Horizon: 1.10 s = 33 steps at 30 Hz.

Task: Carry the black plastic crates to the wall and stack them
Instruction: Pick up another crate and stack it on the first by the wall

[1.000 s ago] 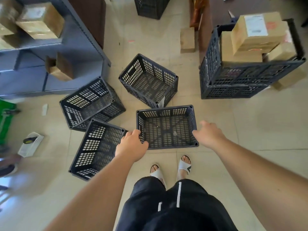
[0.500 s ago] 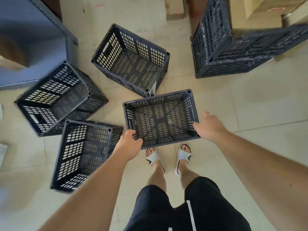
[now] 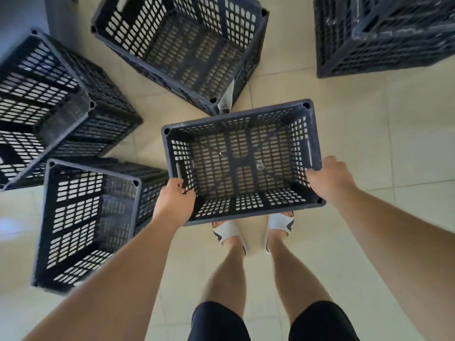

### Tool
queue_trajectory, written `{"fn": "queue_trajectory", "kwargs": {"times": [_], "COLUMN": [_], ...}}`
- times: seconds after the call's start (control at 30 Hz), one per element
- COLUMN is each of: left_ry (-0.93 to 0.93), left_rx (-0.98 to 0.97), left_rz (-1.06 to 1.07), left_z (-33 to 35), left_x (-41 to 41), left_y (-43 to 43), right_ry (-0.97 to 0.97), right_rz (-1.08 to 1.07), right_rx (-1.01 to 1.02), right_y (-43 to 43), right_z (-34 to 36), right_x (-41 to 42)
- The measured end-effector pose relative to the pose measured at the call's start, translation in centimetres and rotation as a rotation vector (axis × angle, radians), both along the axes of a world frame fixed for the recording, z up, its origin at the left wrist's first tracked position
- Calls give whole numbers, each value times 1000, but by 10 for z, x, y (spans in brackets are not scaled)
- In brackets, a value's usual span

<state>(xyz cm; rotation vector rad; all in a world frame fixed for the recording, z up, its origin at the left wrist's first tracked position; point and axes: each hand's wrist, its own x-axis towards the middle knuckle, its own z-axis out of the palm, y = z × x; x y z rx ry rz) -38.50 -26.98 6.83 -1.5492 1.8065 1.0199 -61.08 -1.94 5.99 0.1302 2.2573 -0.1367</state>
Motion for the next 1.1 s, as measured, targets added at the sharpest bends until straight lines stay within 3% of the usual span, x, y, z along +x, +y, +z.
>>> {"fn": "queue_trajectory", "kwargs": {"times": [0.37, 0.63, 0.73, 0.87, 1.1], "left_ry": [-146, 34, 93, 75, 52], "left_rx": [-235, -212, -201, -202, -186], "left_rz": [210, 397, 437, 409, 387], "left_z": [-133, -185, -194, -184, -110], "left_x": [-11, 5, 8, 10, 16], "left_y": [-38, -50, -54, -53, -41], "right_ry": [61, 145, 189, 197, 191], "right_rz": [23, -304, -306, -284, -260], "right_rx": [58, -119, -138, -142, -89], "right_y": [6, 13, 29, 34, 46], "right_z": [-133, -195, -221, -216, -135], "right_x": [-42, -58, -65, -64, -58]}}
